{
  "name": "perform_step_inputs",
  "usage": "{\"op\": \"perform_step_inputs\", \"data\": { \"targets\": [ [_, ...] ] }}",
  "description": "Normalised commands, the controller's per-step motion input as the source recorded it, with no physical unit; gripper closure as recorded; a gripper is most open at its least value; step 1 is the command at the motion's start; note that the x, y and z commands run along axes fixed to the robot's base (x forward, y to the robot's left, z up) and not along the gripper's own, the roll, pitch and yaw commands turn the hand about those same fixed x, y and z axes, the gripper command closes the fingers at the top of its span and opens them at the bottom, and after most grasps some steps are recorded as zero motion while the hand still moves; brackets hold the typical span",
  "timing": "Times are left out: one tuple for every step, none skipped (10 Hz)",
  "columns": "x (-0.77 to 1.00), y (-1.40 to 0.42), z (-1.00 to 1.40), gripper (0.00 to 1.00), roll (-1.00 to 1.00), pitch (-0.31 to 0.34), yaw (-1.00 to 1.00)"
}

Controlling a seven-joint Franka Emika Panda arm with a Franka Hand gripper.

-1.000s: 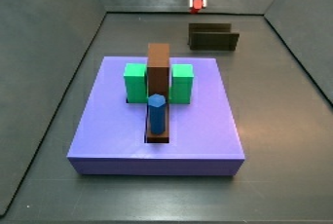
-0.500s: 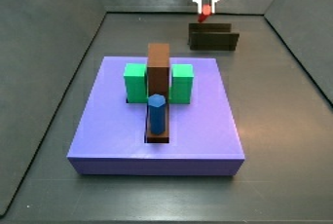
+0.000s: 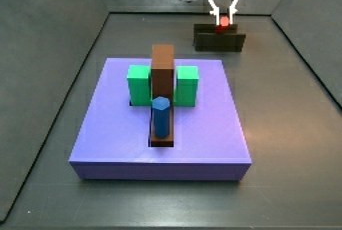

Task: Pick up the red object. Move up. Place the red object on the fixture. Regrasp the red object. Move to above the board. Insert the red object.
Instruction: Place the red object on the fixture.

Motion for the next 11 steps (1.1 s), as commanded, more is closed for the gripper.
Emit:
{"op": "perform_step_inputs", "data": {
  "targets": [
    [0.00, 0.08, -0.18, 1.00, 0.02, 0.000, 0.00],
    [0.00, 0.04, -0.22, 1.00, 0.00, -0.011, 0.02],
    [0.04, 0.08, -0.17, 1.00, -0.09, -0.046, 0.07],
    [0.04, 0.00, -0.15, 1.00, -0.13, -0.074, 0.04],
    [0.05, 0.00, -0.14, 1.00, -0.01, -0.040, 0.04],
    [0.08, 0.00, -0.12, 1.00, 0.00, -0.009, 0.03],
    [0.16, 0.00, -0.12, 1.00, 0.00, -0.023, 0.05],
    [0.22, 0.00, -0.05, 1.00, -0.14, -0.026, 0.07],
    [0.22, 0.00, -0.01, 1.00, -0.21, -0.026, 0.06],
    [0.15, 0.00, -0.04, 1.00, -0.24, -0.046, 0.05],
    [0.07, 0.00, -0.07, 1.00, -0.15, -0.054, 0.03]
  ]
}}
